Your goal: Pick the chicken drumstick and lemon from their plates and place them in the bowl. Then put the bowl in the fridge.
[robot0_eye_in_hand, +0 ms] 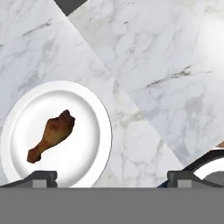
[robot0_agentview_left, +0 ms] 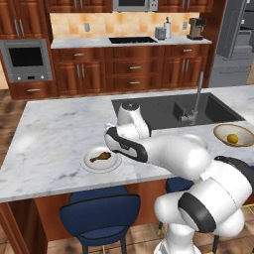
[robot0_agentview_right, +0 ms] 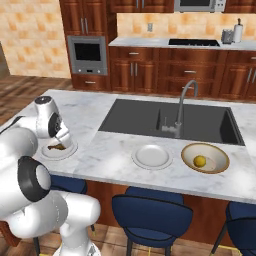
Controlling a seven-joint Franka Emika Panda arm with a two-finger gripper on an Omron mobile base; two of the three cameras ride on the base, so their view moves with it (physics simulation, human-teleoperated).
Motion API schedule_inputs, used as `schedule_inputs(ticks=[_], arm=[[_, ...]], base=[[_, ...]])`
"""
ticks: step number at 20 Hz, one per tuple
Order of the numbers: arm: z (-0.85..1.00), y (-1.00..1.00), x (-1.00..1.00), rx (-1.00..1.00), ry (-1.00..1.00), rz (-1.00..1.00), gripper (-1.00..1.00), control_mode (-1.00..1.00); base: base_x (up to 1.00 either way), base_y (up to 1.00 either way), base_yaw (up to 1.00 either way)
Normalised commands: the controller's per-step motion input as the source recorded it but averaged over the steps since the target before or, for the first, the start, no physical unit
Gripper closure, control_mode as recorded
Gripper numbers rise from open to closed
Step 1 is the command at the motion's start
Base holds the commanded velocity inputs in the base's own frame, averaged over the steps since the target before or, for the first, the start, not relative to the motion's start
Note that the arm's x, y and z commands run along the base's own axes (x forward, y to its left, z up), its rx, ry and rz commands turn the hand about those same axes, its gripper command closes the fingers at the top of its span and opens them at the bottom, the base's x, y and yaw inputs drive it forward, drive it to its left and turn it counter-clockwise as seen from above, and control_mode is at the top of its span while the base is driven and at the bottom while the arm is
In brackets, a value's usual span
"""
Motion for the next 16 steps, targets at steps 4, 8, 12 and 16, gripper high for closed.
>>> schedule_inputs(ticks=[4,8,12,16], arm=[[-0.16,0.24,0.19,0.15,0.12,-0.11,-1.00,-1.00],[-0.23,0.27,0.21,0.03,0.11,-0.06,-1.00,-1.00],[-0.29,0.20,0.22,-0.03,0.05,-0.01,-1.00,-1.00],[-0.20,0.21,0.31,-0.01,0.02,0.00,-1.00,-1.00]], base=[[0.00,0.00,0.00],[0.00,0.00,0.00],[0.00,0.00,0.00],[0.00,0.00,0.00]])
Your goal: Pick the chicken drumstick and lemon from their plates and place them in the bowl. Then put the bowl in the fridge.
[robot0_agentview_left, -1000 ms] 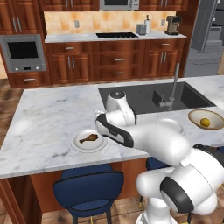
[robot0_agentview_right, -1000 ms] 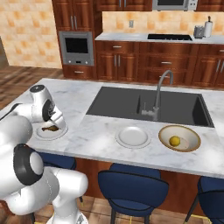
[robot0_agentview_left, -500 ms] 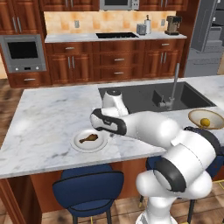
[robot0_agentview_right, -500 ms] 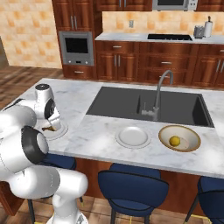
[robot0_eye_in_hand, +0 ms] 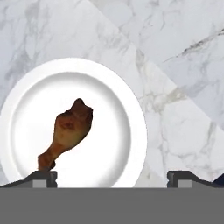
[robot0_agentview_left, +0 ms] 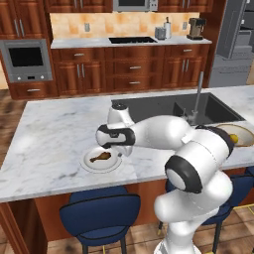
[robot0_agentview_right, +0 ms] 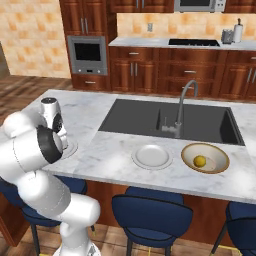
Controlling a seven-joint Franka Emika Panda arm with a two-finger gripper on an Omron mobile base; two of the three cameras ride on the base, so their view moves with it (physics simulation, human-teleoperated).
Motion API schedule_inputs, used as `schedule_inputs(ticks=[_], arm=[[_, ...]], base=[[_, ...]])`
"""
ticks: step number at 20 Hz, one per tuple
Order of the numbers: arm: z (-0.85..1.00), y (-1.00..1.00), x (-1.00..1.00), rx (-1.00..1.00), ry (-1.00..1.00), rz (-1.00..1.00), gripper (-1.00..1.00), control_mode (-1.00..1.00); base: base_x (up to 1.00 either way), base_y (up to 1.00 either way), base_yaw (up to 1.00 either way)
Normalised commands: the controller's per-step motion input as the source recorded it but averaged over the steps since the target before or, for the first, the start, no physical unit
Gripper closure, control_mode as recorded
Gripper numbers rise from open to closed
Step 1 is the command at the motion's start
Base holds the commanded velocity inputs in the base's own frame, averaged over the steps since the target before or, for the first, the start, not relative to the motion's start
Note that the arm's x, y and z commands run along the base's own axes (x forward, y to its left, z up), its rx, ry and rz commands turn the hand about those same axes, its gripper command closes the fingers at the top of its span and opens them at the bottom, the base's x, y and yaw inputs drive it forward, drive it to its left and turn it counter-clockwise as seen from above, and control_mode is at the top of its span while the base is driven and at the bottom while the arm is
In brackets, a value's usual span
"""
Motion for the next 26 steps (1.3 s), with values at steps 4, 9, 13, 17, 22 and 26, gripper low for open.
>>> schedule_inputs(ticks=[4,9,13,17,22,26], arm=[[-0.28,0.22,0.21,0.00,0.05,0.00,-1.00,-1.00],[-0.31,0.19,0.21,0.00,0.03,0.00,-1.00,-1.00],[-0.22,0.10,0.26,0.00,0.01,0.00,-1.00,-1.00],[-0.22,0.00,0.23,-0.03,0.02,0.00,-1.00,-1.00],[-0.21,0.00,0.24,-0.02,0.07,0.00,-1.00,-1.00],[-0.18,0.00,0.21,0.00,0.07,0.00,-1.00,-1.00]], base=[[0.00,0.00,0.00],[0.00,0.00,0.00],[0.00,0.00,0.00],[0.00,0.00,0.00],[0.00,0.00,0.00],[0.00,0.00,0.00]])
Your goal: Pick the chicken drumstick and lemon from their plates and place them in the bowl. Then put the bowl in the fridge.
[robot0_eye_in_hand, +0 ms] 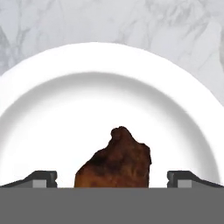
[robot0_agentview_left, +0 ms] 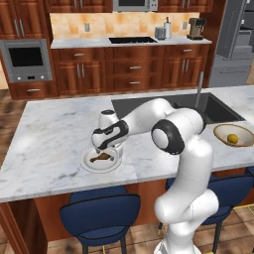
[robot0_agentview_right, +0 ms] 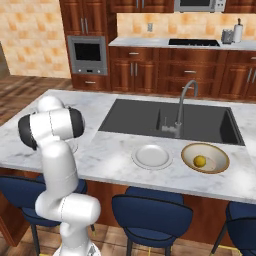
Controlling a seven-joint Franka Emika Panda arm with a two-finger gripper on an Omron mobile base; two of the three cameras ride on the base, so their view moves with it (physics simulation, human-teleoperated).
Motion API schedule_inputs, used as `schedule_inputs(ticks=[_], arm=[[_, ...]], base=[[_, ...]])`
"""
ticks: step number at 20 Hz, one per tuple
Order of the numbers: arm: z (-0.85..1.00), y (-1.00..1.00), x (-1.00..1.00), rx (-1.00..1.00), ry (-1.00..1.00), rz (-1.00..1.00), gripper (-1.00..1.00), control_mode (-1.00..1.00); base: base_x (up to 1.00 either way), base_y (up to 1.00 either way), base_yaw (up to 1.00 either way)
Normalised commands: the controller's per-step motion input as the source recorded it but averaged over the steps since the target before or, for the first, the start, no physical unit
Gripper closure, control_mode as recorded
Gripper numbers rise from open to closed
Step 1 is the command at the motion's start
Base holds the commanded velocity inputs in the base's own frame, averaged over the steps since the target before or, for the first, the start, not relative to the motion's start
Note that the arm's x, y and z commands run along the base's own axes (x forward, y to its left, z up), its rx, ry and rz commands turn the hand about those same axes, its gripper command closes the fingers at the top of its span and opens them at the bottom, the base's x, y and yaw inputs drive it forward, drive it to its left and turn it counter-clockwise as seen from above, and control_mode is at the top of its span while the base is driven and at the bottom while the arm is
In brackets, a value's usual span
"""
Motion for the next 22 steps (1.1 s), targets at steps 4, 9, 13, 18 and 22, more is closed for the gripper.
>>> schedule_inputs(ticks=[4,9,13,18,22], arm=[[-0.18,0.02,0.02,0.00,0.06,0.00,-1.00,-1.00],[-0.24,0.03,-0.03,-0.03,0.06,0.00,1.00,-1.00],[-0.07,-0.02,-0.08,0.00,0.00,0.00,1.00,-1.00],[0.12,-0.14,-0.17,0.00,0.00,0.00,1.00,-1.00],[0.29,-0.33,-0.34,0.01,0.00,0.06,1.00,-1.00]], base=[[0.00,0.00,0.00],[0.00,0.00,0.00],[0.00,0.00,0.00],[0.00,0.00,0.00],[0.00,0.00,0.00]])
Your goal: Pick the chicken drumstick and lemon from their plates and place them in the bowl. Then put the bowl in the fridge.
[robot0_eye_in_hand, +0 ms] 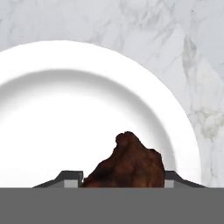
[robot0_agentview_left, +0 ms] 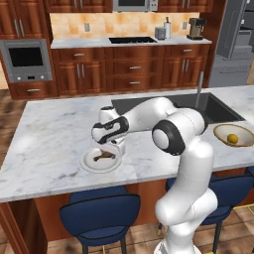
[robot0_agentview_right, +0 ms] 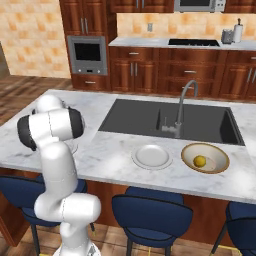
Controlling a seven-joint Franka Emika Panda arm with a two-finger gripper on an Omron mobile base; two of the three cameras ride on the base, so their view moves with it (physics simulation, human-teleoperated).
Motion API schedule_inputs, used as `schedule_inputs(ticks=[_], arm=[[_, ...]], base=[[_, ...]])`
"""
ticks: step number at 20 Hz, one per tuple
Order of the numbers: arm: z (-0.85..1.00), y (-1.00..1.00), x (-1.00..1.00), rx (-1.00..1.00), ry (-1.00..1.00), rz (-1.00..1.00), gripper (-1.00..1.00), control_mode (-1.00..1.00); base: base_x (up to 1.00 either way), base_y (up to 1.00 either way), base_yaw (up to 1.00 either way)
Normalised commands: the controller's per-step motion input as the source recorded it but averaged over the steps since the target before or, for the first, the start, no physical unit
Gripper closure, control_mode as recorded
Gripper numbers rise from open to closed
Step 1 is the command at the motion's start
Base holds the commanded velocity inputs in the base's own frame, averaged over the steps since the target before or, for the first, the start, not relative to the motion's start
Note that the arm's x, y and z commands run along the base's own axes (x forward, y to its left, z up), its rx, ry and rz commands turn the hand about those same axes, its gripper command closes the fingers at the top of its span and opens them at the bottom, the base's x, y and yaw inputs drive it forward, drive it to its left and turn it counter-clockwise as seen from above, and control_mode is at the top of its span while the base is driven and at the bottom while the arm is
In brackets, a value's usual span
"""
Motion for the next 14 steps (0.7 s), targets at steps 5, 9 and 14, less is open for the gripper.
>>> schedule_inputs(ticks=[5,9,14], arm=[[0.35,-0.46,-0.40,0.03,0.00,0.12,1.00,-1.00],[0.35,-0.55,-0.42,0.10,0.00,0.07,1.00,-1.00],[0.34,-0.60,-0.37,0.11,-0.07,0.03,1.00,-1.00]], base=[[0.00,0.00,0.00],[0.00,0.00,0.00],[0.00,0.00,0.00]])
